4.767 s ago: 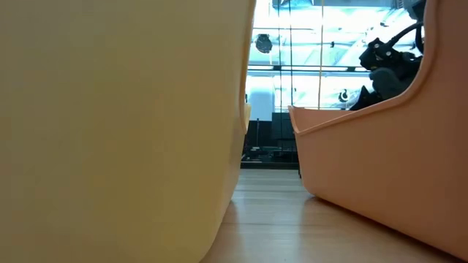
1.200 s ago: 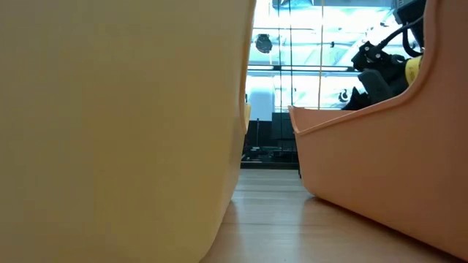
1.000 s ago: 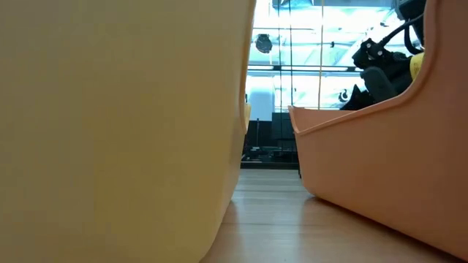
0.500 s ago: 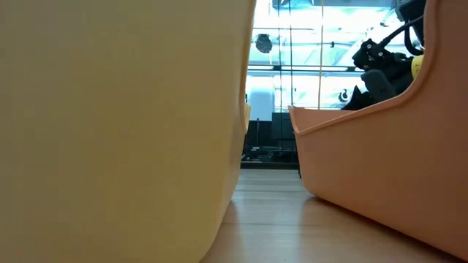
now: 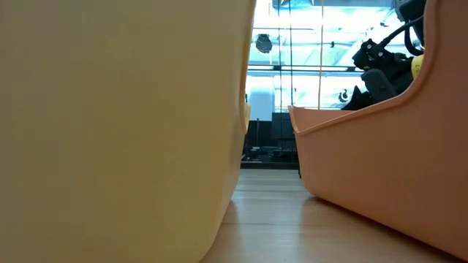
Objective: Sort batteries
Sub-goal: Put the silver battery into the yellow bin
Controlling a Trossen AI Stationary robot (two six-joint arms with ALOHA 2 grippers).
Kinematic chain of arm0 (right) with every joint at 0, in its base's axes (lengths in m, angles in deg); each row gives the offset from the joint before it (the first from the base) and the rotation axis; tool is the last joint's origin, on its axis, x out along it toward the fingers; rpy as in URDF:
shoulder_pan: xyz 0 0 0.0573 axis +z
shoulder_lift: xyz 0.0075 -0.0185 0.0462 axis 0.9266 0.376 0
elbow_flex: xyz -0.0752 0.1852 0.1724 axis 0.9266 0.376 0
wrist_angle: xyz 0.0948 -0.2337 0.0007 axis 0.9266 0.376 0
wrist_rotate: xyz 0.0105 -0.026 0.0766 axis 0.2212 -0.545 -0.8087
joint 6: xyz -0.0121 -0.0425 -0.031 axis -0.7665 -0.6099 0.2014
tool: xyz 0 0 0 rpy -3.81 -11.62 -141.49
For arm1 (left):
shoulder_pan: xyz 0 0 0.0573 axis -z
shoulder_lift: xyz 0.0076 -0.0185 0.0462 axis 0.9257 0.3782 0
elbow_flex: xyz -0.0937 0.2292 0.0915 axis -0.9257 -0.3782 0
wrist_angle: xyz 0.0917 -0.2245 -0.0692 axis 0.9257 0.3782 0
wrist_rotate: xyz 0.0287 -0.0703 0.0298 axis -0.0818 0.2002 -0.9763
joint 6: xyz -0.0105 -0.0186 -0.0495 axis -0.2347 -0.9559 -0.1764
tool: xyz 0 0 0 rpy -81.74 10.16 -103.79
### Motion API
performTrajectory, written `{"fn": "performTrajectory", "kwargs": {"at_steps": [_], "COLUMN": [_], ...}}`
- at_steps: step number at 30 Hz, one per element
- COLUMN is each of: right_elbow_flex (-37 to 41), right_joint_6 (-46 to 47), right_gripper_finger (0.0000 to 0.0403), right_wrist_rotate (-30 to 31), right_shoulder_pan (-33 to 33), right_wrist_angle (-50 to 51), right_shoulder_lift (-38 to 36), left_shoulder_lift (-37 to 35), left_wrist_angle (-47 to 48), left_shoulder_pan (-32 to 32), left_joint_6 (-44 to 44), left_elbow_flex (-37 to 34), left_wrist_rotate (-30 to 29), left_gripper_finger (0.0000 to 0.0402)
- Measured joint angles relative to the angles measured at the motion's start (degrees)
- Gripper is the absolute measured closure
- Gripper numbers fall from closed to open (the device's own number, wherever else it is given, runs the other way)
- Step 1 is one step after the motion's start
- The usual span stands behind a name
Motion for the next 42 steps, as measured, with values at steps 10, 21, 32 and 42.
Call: {"fn": "performTrajectory", "kwargs": {"at_steps": [10, 21, 32, 42], "right_elbow_flex": [0.0, 0.0, 0.0, 0.0], "right_joint_6": [0.0, 0.0, -0.2, -1.9], "right_gripper_finger": [0.0275, 0.0275, 0.0275, 0.0275], "right_wrist_rotate": [0.0, 0.0, -1.2, -1.3], "right_shoulder_pan": [0.0, 0.0, 0.0, 0.0], "right_wrist_angle": [0.0, 0.0, -0.1, 0.1], "right_shoulder_lift": [0.0, 0.0, 0.0, 0.0], "left_shoulder_lift": [0.0, -3.8, -15.6, -17.7], "left_wrist_angle": [0.1, 4.6, 8.2, -0.1], "left_shoulder_pan": [0.0, 0.0, -14.7, -31.0], "left_joint_6": [1.6, 9.5, 14.4, 15.3], "left_elbow_flex": [0.0, 4.7, -5.9, -16.1], "left_wrist_rotate": [0.4, -4.5, -9.0, -1.9], "left_gripper_finger": [0.0325, 0.0275, 0.0284, 0.0269]}}
